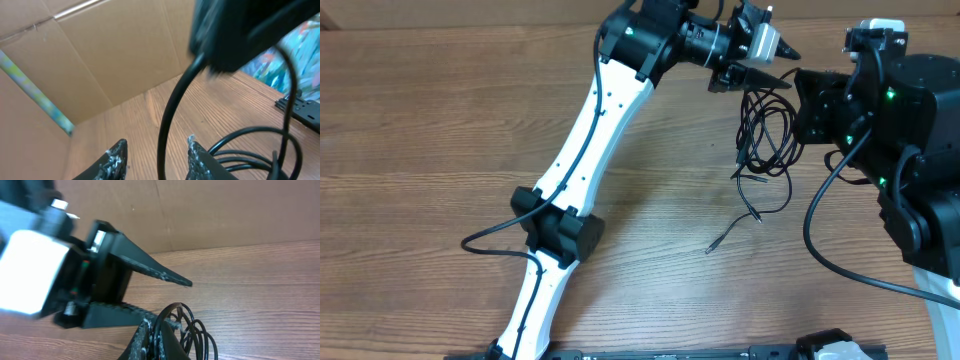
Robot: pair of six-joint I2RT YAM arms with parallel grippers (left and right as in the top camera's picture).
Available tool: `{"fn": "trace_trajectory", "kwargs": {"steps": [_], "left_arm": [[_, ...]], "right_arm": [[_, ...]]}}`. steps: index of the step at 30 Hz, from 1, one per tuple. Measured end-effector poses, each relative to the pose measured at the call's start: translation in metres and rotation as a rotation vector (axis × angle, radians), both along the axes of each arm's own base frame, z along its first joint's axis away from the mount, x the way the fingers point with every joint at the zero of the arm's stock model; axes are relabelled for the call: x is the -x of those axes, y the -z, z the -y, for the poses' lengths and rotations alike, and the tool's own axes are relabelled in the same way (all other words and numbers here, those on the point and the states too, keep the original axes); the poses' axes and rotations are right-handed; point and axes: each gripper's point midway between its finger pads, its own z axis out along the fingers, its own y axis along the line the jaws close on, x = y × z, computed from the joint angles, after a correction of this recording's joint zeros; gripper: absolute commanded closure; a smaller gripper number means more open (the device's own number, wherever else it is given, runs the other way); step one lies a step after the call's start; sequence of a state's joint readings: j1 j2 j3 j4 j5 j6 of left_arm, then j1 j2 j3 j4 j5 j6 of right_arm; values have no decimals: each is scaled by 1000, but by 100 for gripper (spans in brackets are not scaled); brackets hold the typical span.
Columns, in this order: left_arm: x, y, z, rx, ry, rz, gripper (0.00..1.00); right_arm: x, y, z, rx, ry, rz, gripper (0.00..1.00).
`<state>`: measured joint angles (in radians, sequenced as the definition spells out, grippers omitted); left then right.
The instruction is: Untangle cables
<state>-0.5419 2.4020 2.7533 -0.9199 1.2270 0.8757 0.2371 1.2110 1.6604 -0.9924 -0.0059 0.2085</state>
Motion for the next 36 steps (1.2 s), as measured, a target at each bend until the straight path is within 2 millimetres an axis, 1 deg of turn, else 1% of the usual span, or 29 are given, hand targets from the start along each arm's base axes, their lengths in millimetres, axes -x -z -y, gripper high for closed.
{"fn": "trace_trajectory", "kwargs": {"steps": [1, 3, 12, 13, 14, 15, 18, 20, 23, 25, 27, 28, 31, 32, 34, 35, 36], "left_arm": [[-1, 3, 1, -5, -1, -16, 85], [-2, 7, 2, -9, 2, -28, 96], [-2, 6, 1, -11, 0, -55, 96], [-4, 5, 1, -11, -7, -68, 96], [-7, 4, 0, -14, -19, -92, 96], [-11, 3, -1, -21, -38, -116, 96], [-35, 8, -14, -67, -156, -227, 96], [-57, 11, -30, -91, -254, -306, 96], [-93, 14, -65, -104, -407, -442, 96], [-113, 14, -87, -97, -496, -547, 96], [-132, 14, -111, -85, -594, -703, 96], [-140, 14, -123, -77, -643, -813, 95], [-150, 13, -140, -53, -704, -1066, 96], [-150, 10, -140, -45, -697, -1133, 96], [-144, -1, -135, -32, -640, -1237, 96], [-139, -5, -131, -33, -608, -1282, 96], [-134, -9, -127, -40, -577, -1324, 95]], "right_arm": [[0, 0, 0, 1, 1, -1, 96], [0, 1, 1, 3, 3, -4, 96], [1, 3, 1, 7, 5, -14, 96], [1, 3, 1, 7, 5, -14, 69], [1, 3, 2, 3, 9, -15, 11], [1, 3, 2, 9, 11, -14, 0], [1, 3, 5, 15, 23, -12, 0], [0, 3, 7, 22, 34, -11, 0], [0, 4, 9, 17, 51, -17, 0], [0, 9, 10, -25, 85, -46, 0], [-1, 19, 11, -95, 139, -104, 0], [-5, 27, 10, -141, 176, -143, 0], [-19, 47, 6, -247, 263, -230, 0], [-25, 55, 5, -283, 295, -263, 0], [-38, 72, -1, -344, 339, -324, 0], [-45, 80, -5, -372, 351, -348, 2], [-53, 87, -10, -402, 357, -371, 7]]}}
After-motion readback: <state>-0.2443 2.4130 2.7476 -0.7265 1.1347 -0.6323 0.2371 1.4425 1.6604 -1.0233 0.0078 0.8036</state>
